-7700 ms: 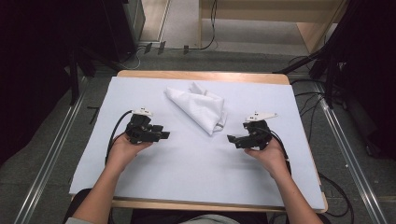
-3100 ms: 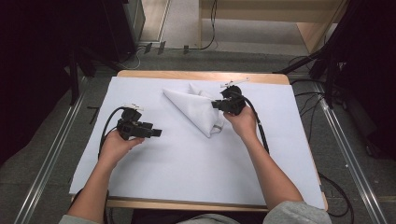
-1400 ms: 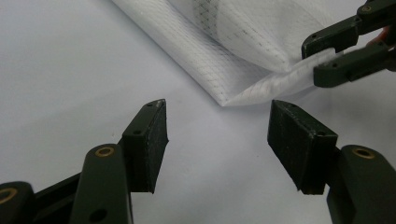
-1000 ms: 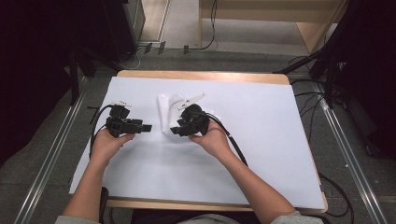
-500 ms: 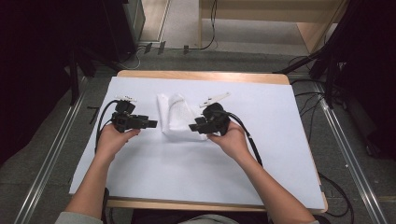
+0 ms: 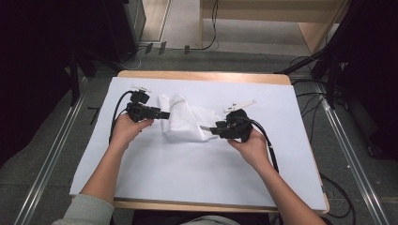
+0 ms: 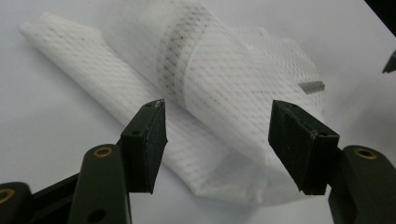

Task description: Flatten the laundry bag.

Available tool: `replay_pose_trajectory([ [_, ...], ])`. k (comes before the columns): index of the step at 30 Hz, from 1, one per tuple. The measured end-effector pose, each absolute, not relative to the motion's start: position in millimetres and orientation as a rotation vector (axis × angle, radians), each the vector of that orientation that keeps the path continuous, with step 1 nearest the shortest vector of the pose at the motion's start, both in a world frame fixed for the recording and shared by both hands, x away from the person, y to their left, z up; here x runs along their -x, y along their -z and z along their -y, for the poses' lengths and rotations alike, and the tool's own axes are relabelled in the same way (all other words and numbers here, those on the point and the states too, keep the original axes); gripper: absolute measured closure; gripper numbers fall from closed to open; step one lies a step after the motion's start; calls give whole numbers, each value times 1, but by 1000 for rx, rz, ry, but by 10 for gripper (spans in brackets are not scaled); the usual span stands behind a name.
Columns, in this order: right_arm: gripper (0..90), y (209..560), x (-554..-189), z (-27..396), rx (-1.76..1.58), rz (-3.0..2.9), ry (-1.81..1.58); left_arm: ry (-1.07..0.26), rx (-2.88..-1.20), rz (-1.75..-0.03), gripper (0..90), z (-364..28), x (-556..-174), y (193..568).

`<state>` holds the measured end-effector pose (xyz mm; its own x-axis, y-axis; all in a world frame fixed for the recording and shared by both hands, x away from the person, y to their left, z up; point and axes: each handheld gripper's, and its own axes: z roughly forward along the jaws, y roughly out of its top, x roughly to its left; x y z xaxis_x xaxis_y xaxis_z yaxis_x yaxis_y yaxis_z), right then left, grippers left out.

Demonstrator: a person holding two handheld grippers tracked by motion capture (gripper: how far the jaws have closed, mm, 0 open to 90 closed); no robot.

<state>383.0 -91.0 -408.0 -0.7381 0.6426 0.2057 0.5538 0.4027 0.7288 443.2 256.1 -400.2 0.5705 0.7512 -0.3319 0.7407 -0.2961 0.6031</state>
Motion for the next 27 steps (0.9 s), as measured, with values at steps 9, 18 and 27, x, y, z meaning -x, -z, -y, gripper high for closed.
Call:
replay_pose_trajectory([
  [9, 620, 414, -370, 113, -1118, -2511, -1244, 5, -2062, -1214, 295, -238, -464, 414],
  [18, 610, 421, -364, 128, -1173, -2484, -1230, 49, -2038, -1232, 288, -234, -478, 434],
  [27, 610, 426, -366, 141, -1225, -2443, -1214, 82, -2087, -1230, 500, -227, -482, 448],
])
